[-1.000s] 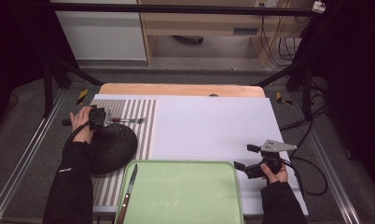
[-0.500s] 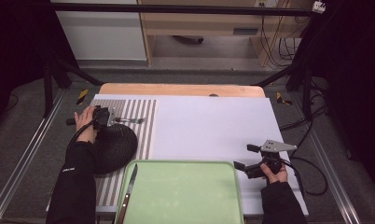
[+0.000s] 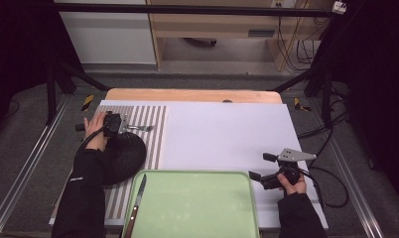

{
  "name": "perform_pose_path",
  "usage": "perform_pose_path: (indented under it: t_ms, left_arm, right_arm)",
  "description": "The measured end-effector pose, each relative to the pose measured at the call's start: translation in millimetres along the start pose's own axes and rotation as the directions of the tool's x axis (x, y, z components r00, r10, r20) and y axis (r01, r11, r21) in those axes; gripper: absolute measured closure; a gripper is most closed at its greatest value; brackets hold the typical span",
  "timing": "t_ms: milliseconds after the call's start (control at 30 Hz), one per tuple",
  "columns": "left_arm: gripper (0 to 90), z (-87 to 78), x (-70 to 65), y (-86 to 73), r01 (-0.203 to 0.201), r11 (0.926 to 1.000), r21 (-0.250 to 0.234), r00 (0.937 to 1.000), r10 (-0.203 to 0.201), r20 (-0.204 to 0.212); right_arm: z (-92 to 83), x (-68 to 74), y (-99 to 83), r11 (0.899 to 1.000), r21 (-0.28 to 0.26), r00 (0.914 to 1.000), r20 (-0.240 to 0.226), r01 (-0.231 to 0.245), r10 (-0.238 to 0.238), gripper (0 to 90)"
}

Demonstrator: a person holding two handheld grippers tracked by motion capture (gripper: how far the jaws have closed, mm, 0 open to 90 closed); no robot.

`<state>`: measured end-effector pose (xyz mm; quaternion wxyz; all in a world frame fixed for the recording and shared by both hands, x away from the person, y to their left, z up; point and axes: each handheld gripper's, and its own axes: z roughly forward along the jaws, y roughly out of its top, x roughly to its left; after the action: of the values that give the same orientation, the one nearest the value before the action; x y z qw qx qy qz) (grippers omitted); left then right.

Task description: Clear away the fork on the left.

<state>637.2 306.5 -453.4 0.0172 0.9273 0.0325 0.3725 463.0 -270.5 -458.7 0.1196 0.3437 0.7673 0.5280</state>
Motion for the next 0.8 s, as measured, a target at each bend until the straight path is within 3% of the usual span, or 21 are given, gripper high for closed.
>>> perform_pose_path:
  t_ms: [800]
  left_arm:
    - [57.9,3.5,4.7,15.6,-0.037,0.999,-0.026,0.9979,0.039,0.052]
  right_arm:
    - [0.4,-0.1,0.0,1.0,0.003,1.0,-0.002,-0.001,0.001,0.9]
